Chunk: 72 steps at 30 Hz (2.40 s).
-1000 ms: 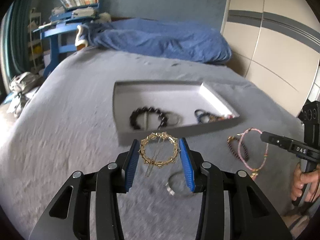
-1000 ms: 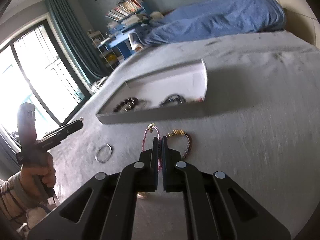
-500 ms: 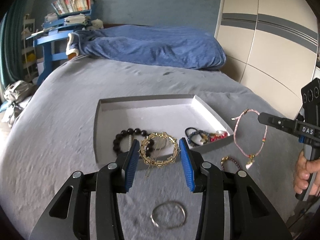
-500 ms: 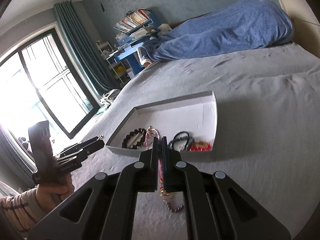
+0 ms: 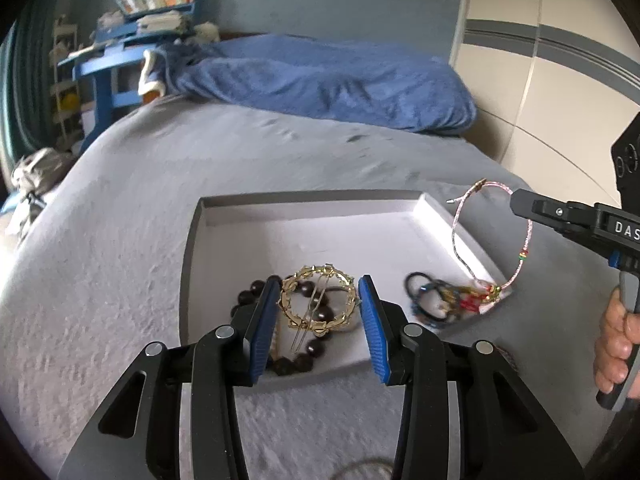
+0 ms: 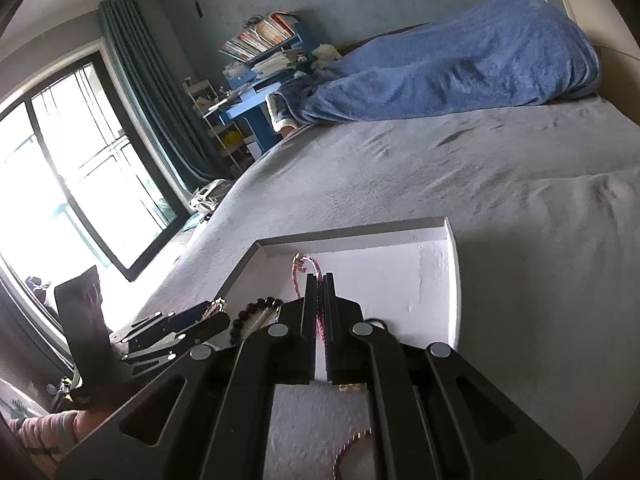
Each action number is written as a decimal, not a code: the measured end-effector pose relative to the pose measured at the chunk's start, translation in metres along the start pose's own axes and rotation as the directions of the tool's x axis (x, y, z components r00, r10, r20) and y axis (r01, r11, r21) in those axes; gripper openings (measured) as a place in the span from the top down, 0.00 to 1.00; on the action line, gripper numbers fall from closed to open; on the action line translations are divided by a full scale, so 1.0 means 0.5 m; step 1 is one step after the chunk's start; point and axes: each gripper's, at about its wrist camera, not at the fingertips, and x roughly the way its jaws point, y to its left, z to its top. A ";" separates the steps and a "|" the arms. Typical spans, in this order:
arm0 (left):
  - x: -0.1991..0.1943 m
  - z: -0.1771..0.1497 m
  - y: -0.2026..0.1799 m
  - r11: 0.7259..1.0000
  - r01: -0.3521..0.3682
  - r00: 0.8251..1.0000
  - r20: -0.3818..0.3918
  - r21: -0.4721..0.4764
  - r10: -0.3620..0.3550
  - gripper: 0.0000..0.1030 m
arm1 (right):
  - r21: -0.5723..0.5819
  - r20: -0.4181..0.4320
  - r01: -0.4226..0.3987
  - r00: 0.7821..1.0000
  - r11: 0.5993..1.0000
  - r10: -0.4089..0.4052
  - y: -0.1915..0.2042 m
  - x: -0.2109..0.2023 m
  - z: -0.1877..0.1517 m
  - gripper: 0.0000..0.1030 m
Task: Organize jewelry
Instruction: 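Lower the gold brooch into the tray with the left gripper while the right lowers the pink bracelet in, then open both grippers to release the brooch and pink bracelet, then grasp the silver bangle with the left gripper while the right approaches the dark red bead bracelet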
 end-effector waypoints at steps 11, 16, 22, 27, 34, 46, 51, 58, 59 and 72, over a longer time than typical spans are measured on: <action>0.084 0.000 0.014 0.998 -0.053 0.996 -0.068 0.022 0.054 0.59 | -0.015 -0.121 0.123 0.985 0.992 -0.123 -0.040 0.114 -0.019 0.97; 0.105 -0.003 0.010 0.997 -0.065 0.993 -0.096 0.040 0.069 0.59 | -0.079 -0.160 0.170 0.970 0.982 -0.181 -0.038 0.129 -0.042 0.94; 0.082 -0.001 0.002 0.997 -0.055 0.996 -0.073 0.052 0.059 0.33 | -0.123 -0.121 0.172 0.975 0.977 -0.187 -0.023 0.092 -0.060 0.46; 0.041 -0.008 -0.004 0.998 -0.040 0.999 -0.025 0.055 0.041 0.23 | -0.124 -0.054 0.169 0.983 0.978 -0.176 -0.014 0.041 -0.072 0.29; -0.024 -0.024 -0.012 0.997 -0.046 0.998 0.038 0.060 0.044 0.13 | -0.122 0.003 0.185 0.983 0.975 -0.186 -0.012 -0.032 -0.117 0.20; -0.099 -0.134 -0.004 0.998 -0.033 0.999 -0.001 0.050 0.033 0.12 | -0.044 -0.050 0.206 0.977 0.978 -0.208 -0.043 -0.086 -0.232 0.15; -0.105 -0.163 0.003 1.000 -0.004 0.999 -0.040 0.031 0.005 0.12 | -0.044 -0.089 0.216 0.972 0.975 -0.219 -0.041 -0.080 -0.248 0.09; -0.097 -0.199 -0.011 0.998 0.043 0.993 -0.112 0.054 -0.036 0.12 | -0.059 -0.138 0.219 0.964 0.974 -0.225 -0.035 -0.069 -0.264 0.09; -0.098 -0.200 -0.013 0.997 0.041 0.993 -0.109 0.058 -0.034 0.12 | -0.062 -0.141 0.220 0.964 0.973 -0.227 -0.034 -0.068 -0.265 0.09; -0.074 -0.208 -0.035 0.993 0.053 0.985 -0.166 0.104 -0.035 0.13 | -0.087 -0.164 0.246 0.952 0.965 -0.257 -0.029 -0.057 -0.269 0.09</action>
